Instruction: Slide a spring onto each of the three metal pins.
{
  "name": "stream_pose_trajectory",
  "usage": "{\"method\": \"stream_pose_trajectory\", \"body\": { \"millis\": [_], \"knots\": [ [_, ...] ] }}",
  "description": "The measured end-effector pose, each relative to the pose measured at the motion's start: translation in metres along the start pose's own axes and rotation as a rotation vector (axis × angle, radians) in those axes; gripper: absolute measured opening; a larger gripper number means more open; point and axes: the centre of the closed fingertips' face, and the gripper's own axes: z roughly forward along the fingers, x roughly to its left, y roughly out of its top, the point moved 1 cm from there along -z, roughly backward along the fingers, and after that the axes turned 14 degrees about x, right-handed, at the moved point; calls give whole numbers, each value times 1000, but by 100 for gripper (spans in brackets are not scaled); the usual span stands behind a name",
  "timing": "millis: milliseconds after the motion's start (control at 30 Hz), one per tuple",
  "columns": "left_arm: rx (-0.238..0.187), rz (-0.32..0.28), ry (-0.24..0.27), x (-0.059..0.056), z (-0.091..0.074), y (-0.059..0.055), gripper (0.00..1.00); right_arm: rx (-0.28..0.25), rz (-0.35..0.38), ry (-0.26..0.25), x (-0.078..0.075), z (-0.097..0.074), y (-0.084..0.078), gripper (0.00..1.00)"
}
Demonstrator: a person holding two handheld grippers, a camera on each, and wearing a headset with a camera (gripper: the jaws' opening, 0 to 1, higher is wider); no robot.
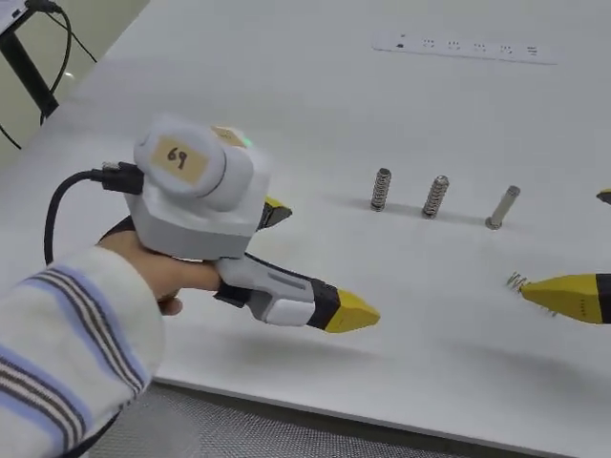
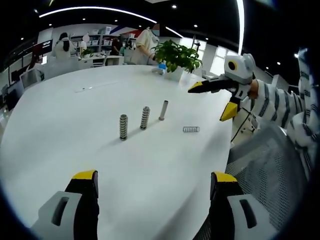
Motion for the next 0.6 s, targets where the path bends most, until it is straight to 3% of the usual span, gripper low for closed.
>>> {"method": "stream_pose_trajectory", "body": {
  "millis": [267, 333, 600],
  "knots": [
    [-9, 7, -20, -2, -1, 1, 91, -45, 62, -11, -2, 0, -8, 100],
    [-5, 11, -23, -2, 0, 0, 91, -30, 77, -55, -9, 3, -14, 99],
    [0, 19, -35, -5, 2, 0, 91, -47, 109, -53, -7, 4, -19, 99]
  ]
}}
